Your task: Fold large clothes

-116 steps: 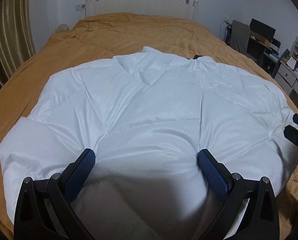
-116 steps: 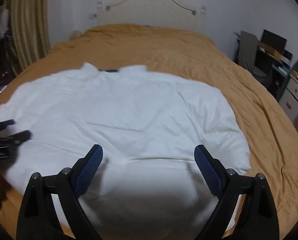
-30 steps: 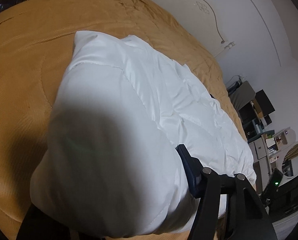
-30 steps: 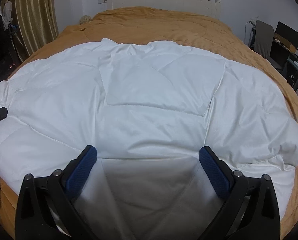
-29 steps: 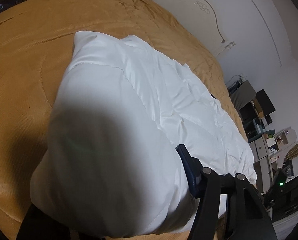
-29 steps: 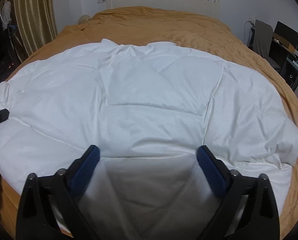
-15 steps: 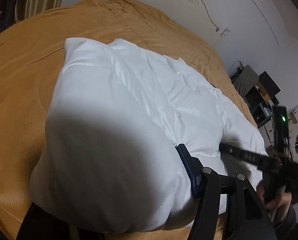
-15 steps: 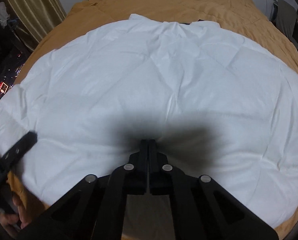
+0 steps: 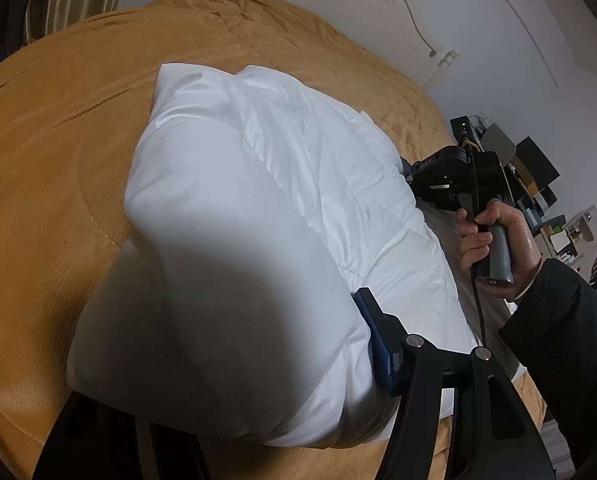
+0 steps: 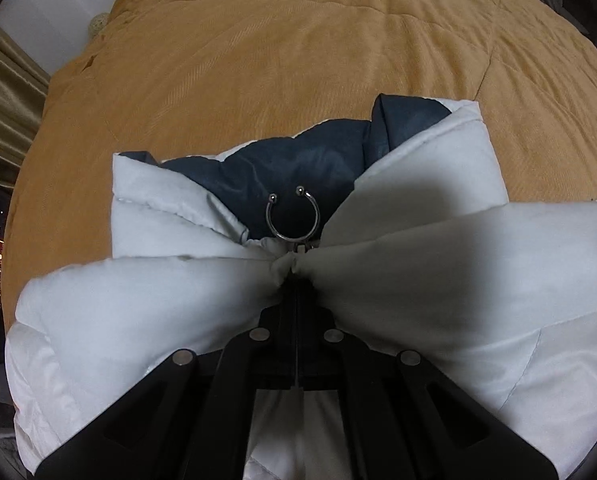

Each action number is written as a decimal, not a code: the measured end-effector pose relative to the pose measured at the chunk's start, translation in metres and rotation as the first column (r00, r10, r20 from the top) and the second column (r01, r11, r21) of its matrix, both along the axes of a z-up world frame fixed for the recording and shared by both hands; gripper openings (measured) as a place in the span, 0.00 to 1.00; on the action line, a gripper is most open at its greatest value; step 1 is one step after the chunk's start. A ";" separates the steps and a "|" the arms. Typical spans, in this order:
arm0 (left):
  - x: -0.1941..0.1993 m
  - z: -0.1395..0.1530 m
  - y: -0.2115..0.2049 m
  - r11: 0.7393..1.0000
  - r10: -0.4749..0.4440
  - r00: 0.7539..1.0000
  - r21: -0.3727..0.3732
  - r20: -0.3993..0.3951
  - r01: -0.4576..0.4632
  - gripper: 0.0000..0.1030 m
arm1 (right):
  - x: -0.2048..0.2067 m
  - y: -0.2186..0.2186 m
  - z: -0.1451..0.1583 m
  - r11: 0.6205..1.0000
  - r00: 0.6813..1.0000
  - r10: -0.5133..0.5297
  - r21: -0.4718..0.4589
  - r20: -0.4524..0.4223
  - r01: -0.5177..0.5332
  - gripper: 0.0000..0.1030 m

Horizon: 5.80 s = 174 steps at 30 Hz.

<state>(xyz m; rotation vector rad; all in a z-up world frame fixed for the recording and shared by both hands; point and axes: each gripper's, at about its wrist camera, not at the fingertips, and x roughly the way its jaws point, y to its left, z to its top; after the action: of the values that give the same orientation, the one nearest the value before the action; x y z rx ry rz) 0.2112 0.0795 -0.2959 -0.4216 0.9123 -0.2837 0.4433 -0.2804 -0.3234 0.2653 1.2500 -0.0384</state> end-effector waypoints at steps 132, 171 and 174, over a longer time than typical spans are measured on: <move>-0.036 0.112 -0.256 0.698 -0.716 0.695 0.038 0.075 0.715 0.35 | -0.117 -0.214 0.098 0.992 0.995 -0.001 0.122 -0.096 0.013 0.50; 0.099 0.057 -0.495 0.519 -0.706 0.701 0.601 -0.099 0.608 0.88 | -0.331 -0.190 0.078 0.982 0.956 -0.184 0.083 0.230 0.170 0.65; 0.124 0.036 -0.524 0.525 -0.638 0.759 0.650 -0.125 0.548 0.96 | -0.340 -0.192 0.078 0.978 0.953 -0.201 0.101 0.229 0.182 0.65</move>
<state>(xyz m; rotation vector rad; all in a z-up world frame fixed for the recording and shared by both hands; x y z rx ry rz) 0.3352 -0.4446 -0.2604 0.6067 0.9396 -0.5876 0.1035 -0.4728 -0.2454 0.4471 0.9848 -0.1213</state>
